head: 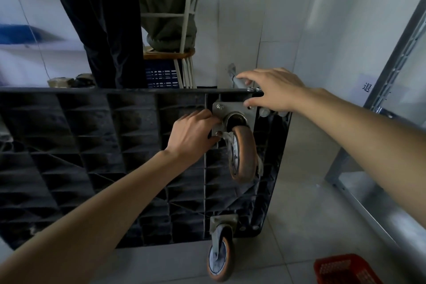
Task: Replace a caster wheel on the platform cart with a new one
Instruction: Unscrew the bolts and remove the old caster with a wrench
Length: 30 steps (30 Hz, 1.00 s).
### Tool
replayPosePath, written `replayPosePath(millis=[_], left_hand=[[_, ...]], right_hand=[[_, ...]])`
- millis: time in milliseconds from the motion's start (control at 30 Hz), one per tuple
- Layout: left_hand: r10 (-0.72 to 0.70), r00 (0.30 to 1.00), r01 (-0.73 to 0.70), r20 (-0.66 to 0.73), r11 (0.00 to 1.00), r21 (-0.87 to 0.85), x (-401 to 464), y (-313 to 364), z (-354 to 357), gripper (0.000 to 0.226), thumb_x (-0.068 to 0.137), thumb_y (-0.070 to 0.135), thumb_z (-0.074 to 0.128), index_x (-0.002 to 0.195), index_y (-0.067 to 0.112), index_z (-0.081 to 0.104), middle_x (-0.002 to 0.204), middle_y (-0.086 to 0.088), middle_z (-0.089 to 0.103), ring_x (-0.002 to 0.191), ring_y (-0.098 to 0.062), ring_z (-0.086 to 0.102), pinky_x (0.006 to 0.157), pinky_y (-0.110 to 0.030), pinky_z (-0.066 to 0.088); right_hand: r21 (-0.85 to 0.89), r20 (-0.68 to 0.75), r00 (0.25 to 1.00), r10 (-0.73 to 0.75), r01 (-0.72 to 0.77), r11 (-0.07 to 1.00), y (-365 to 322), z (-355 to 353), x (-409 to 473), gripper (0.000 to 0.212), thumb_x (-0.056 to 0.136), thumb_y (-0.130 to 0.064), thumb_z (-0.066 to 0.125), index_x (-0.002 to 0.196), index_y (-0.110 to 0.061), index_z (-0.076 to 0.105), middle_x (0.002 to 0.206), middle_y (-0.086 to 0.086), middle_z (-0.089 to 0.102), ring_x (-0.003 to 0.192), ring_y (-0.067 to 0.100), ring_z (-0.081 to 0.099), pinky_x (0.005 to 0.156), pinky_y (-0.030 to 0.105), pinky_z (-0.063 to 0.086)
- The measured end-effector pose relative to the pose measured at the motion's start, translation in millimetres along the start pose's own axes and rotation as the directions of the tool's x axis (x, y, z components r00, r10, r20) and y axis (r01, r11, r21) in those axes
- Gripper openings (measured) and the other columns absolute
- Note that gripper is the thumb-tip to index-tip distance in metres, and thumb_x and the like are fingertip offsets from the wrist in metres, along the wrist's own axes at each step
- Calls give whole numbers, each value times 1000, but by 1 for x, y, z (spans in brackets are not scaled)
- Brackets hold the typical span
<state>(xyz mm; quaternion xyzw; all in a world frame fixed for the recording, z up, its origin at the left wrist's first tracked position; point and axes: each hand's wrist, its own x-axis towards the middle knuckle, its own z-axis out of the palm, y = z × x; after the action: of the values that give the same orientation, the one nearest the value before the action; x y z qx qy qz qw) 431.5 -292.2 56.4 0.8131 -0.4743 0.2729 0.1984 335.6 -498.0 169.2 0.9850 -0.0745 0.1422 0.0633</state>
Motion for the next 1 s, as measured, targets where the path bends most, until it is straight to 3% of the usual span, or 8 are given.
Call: replayPosePath(millis=[367, 833, 1000], left_hand=[[7, 997, -9, -82, 1000, -19, -8, -3, 23, 36, 68, 28, 89, 100, 21, 75, 99, 3, 68, 91, -24, 68, 67, -33, 51], [57, 975, -61, -214, 998, -10, -13, -6, 42, 13, 78, 20, 82, 90, 21, 75, 92, 2, 65, 81, -23, 66, 63, -34, 52], [62, 979, -55, -196, 998, 41, -13, -5, 42, 27, 71, 30, 87, 89, 21, 71, 91, 3, 66, 81, -22, 66, 64, -33, 51]], right_hand=[[49, 25, 999, 21, -22, 999, 2, 9, 10, 73, 81, -56, 75, 145, -43, 42, 137, -17, 59, 128, 25, 53, 103, 42, 42], [31, 5, 1000, 11, -11, 999, -1, 9, 13, 71, 82, -51, 77, 145, -37, 46, 135, -14, 60, 126, 21, 54, 98, 38, 40], [-4, -6, 1000, -4, 4, 1000, -2, 9, 13, 65, 83, -49, 76, 141, -36, 50, 135, -12, 61, 125, 20, 55, 96, 33, 38]])
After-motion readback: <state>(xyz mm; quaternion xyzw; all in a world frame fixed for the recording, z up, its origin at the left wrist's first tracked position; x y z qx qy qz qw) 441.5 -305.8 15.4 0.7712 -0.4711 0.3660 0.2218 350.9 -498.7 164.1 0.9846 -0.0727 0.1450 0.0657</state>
